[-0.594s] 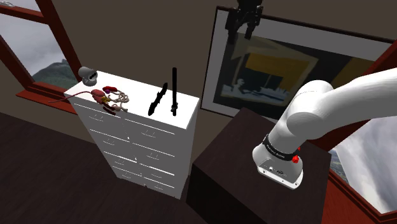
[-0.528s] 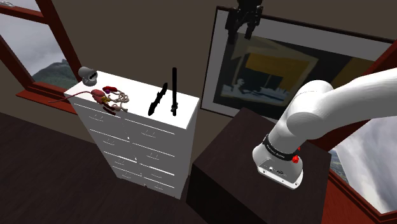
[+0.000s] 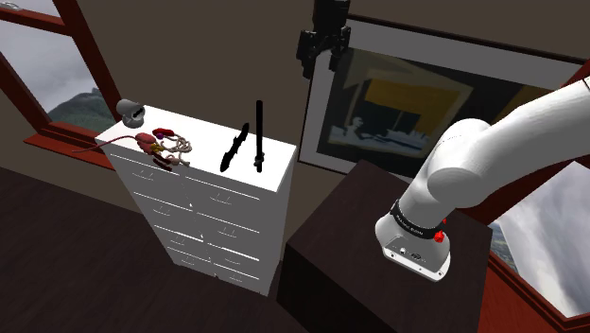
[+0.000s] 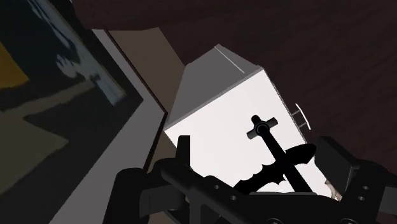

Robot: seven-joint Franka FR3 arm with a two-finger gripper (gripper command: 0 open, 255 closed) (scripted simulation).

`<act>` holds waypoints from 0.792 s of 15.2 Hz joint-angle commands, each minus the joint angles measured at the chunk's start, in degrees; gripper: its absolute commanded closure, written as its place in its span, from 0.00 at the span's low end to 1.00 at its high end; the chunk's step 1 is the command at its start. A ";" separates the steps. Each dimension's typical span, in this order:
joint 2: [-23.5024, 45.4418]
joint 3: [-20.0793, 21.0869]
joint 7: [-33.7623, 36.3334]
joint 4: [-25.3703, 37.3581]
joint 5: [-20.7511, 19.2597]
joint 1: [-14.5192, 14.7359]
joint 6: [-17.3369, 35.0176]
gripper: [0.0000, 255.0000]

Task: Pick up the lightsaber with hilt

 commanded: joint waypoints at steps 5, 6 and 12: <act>10.48 2.43 3.05 2.74 1.21 1.32 9.13 0.00; 12.39 2.77 3.51 3.51 1.30 1.50 10.48 0.00; 24.21 4.63 6.31 9.71 1.14 2.51 17.36 0.00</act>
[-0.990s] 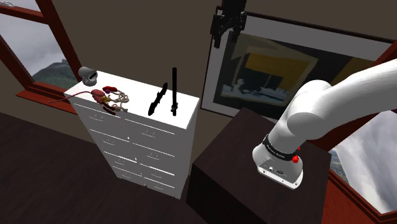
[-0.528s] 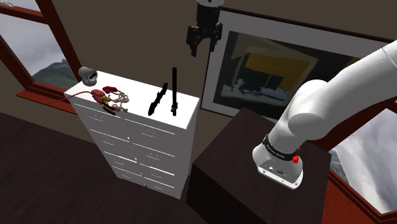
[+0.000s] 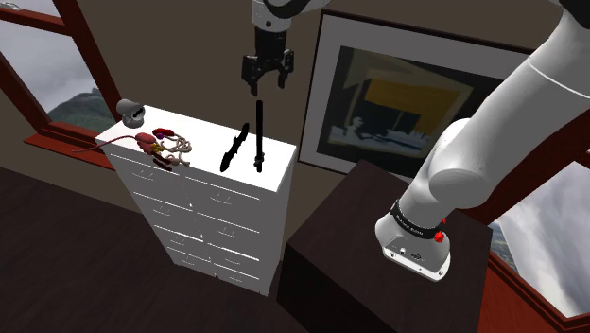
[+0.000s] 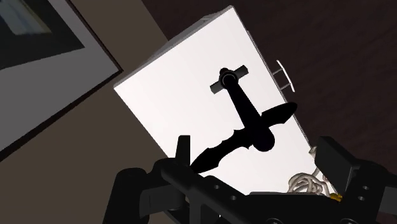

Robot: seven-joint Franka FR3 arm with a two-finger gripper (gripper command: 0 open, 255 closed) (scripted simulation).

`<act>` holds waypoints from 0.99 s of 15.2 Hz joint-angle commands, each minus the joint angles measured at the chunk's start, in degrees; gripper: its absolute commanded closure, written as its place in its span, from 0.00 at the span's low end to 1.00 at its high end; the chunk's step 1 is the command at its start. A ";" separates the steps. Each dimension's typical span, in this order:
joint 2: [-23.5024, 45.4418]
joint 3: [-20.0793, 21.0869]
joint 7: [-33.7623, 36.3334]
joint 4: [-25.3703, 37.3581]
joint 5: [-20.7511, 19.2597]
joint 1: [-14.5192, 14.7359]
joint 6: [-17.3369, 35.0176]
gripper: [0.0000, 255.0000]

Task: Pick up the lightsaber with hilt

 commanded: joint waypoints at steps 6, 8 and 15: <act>5.22 0.85 1.49 0.54 -0.22 0.58 5.21 0.00; 5.80 0.86 1.51 -0.41 -0.25 0.59 6.73 0.00; 6.29 0.85 1.49 -1.14 -0.28 0.57 7.95 1.00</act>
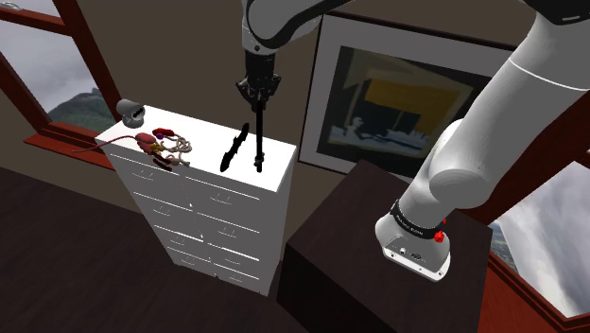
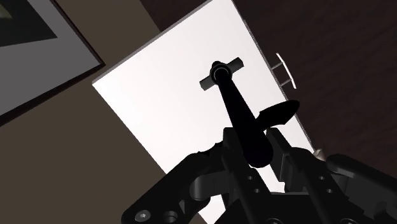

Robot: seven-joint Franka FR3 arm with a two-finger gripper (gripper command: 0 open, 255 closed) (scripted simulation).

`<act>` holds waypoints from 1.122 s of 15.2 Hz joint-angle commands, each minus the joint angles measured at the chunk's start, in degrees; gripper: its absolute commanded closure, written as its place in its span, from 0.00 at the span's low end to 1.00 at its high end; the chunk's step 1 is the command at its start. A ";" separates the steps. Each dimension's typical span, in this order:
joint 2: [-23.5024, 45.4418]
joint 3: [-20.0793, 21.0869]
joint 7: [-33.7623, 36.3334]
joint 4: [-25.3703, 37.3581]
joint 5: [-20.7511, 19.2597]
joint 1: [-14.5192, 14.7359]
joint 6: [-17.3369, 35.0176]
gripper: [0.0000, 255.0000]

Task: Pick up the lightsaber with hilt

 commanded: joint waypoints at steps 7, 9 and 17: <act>-0.29 0.02 0.02 0.44 0.04 0.03 -0.76 1.00; -0.88 0.01 0.00 1.37 0.08 0.03 -2.28 1.00; -2.77 -0.04 -0.05 5.58 0.17 0.00 -8.39 1.00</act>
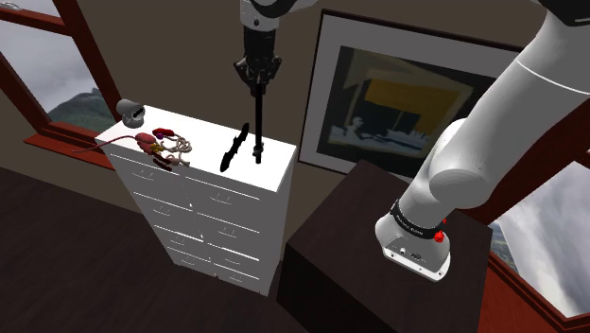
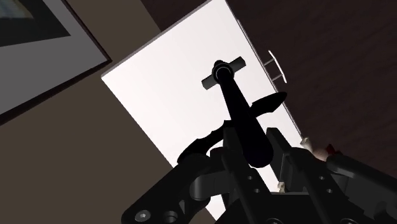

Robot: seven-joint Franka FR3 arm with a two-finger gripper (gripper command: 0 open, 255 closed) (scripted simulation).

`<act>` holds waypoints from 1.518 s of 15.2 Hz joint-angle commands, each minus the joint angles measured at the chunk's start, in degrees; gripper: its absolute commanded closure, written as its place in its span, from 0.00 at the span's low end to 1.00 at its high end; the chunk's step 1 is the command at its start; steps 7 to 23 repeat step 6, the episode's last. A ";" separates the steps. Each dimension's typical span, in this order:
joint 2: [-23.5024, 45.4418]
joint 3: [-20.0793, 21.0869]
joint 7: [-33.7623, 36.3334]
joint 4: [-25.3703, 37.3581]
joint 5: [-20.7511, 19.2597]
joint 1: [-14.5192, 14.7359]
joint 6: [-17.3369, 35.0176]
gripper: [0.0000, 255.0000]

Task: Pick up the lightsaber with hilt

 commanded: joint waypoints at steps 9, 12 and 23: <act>-0.95 -0.12 -0.18 3.00 0.03 -0.09 -3.98 1.00; -0.95 -0.12 -0.18 3.00 0.03 -0.09 -3.98 1.00; -0.95 -0.12 -0.18 3.00 0.03 -0.09 -3.98 1.00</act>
